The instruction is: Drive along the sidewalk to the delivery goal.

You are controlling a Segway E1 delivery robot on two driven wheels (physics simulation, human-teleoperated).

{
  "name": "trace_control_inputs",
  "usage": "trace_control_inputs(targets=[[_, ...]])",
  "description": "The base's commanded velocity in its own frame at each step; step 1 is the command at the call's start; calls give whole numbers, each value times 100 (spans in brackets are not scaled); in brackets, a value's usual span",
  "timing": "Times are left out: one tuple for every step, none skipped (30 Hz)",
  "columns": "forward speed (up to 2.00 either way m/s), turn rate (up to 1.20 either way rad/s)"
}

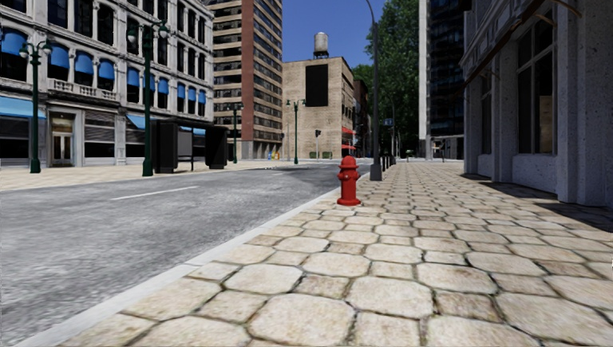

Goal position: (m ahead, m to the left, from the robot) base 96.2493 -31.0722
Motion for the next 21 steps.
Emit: trace_control_inputs(targets=[[200, -120], [200, -52], [200, -52], [200, -10], [200, -3], [200, -2], [200, -2], [200, -1], [200, -1], [200, -1], [200, 0], [200, 0], [200, 0], [200, 0], [200, 0], [200, 0], [200, 0], [200, 0], [200, 0], [200, 0], [200, 0]])
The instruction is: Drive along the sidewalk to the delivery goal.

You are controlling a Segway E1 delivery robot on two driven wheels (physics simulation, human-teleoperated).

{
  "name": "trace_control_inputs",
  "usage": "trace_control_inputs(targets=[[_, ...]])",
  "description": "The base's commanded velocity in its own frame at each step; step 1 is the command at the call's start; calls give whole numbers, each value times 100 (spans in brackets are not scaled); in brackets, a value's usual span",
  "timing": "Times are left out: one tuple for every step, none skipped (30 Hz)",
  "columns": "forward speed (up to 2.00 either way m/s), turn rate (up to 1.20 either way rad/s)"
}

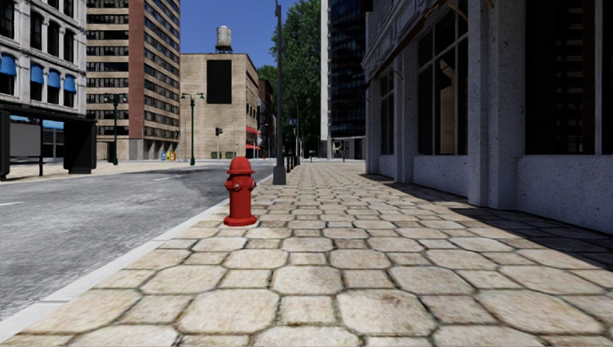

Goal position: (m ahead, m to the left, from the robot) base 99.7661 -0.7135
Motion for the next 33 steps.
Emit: trace_control_inputs(targets=[[200, 0], [200, -2], [200, -48], [200, -93], [200, -113], [200, -120], [200, -120], [200, -120], [200, -116], [200, -96], [200, -79], [200, -32], [200, -7], [200, 0], [200, 0], [200, 0], [200, 0], [200, 0], [200, 0], [200, 0], [200, 0], [200, 0], [200, 0], [200, 0], [200, 0], [200, 0], [200, 0], [200, 0], [200, 0], [200, 0], [200, 0], [200, 0], [200, 0]])
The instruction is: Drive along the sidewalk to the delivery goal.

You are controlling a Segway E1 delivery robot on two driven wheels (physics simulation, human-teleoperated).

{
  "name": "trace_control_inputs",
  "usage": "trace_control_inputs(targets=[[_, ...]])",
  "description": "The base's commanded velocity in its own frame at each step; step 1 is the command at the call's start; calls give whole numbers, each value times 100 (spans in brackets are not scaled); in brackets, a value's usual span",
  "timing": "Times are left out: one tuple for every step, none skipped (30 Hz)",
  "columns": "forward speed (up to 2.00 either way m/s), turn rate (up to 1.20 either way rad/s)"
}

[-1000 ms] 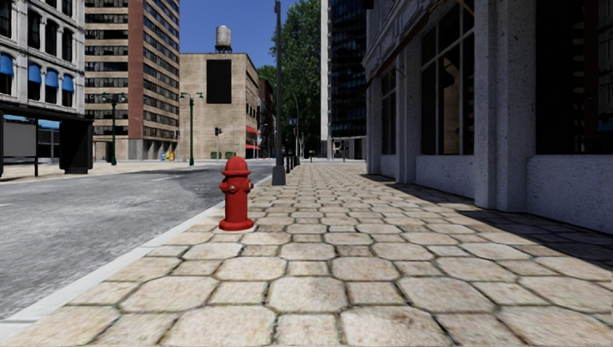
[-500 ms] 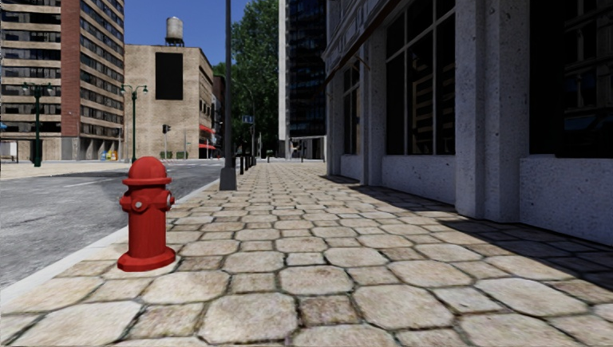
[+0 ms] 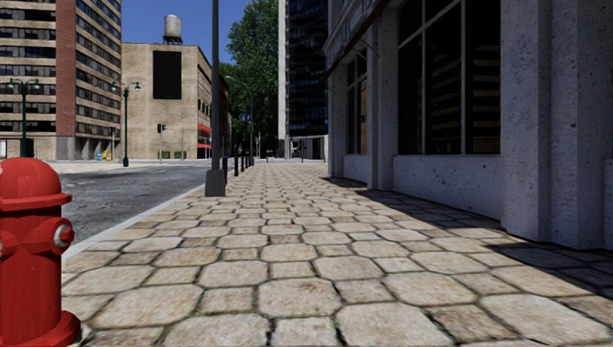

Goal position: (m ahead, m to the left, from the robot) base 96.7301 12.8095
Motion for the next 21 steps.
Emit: trace_control_inputs(targets=[[200, 0], [200, 0], [200, 0], [200, 0], [200, 0], [200, 0], [200, 0], [200, 0], [200, 0], [200, 0], [200, 0], [200, 0], [200, 0], [200, 0], [200, 0], [200, 0], [200, 0], [200, 0], [200, 0], [200, 0], [200, 0]])
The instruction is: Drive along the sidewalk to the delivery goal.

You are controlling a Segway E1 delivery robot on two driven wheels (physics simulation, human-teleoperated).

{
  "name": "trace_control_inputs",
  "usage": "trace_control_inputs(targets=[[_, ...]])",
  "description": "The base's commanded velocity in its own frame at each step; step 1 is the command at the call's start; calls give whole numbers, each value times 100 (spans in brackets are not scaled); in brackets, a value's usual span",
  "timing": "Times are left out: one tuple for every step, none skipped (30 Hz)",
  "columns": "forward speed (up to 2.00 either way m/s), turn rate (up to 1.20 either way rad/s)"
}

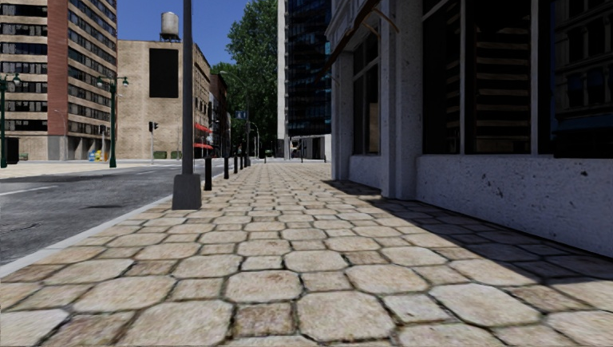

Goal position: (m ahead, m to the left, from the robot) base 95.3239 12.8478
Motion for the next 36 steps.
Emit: trace_control_inputs(targets=[[200, 0], [200, 0], [200, 0], [200, 0], [200, 0], [200, 0], [200, 0], [200, 0], [200, 0], [200, 0], [200, 0], [200, 0], [200, 0], [200, 0], [200, 0], [200, 0], [200, 0], [200, 0], [200, 0], [200, 0], [200, 0], [200, 0], [200, 0], [200, 0], [200, 10], [200, 10], [200, 30], [200, 57], [200, 83], [200, 92], [200, 94], [200, 94], [200, 39], [200, 16], [200, 7], [200, 1]])
